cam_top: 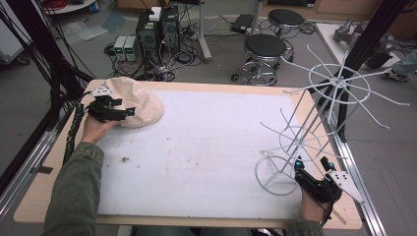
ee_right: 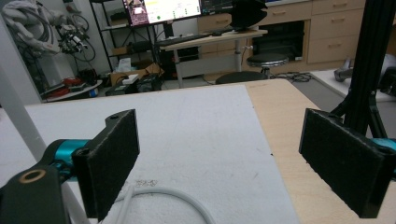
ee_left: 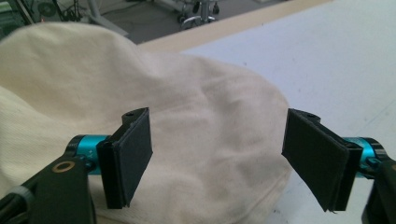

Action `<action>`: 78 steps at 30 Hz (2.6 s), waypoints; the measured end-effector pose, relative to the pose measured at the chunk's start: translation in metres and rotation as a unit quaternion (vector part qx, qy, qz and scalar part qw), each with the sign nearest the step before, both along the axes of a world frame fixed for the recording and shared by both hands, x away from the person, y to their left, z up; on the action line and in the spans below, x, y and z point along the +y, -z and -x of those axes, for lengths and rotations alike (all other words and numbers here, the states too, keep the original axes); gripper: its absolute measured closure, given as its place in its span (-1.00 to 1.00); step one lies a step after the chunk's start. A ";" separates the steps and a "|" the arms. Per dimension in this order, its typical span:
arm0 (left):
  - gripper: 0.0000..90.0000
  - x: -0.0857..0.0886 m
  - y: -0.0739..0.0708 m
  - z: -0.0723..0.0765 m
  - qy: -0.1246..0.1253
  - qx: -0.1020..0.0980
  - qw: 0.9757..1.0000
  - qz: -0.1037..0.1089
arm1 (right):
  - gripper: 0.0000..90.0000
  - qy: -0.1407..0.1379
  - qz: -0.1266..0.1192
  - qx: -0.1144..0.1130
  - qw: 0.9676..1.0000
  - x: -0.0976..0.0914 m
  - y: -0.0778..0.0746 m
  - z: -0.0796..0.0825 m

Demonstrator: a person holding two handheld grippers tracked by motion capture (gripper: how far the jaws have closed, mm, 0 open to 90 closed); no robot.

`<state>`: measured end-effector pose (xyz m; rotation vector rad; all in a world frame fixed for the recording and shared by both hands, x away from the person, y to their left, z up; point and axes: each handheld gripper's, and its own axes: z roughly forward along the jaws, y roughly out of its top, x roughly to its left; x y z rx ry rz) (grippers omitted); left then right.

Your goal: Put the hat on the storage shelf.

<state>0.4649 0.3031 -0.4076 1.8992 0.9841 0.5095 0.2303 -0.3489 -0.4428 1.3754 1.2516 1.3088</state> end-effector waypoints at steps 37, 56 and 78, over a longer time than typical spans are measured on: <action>-0.40 -0.008 0.038 -0.012 0.043 0.094 0.994 -0.035 | -0.75 -0.002 -0.008 0.002 1.000 0.001 -0.001 0.003; 0.63 -0.011 0.028 0.009 0.073 0.046 0.995 -0.053 | -0.75 -0.007 -0.013 0.003 1.000 0.001 0.000 0.001; 0.81 -0.011 0.020 0.018 0.075 0.032 0.996 -0.034 | -0.75 -0.012 -0.025 0.009 1.000 0.001 0.001 -0.002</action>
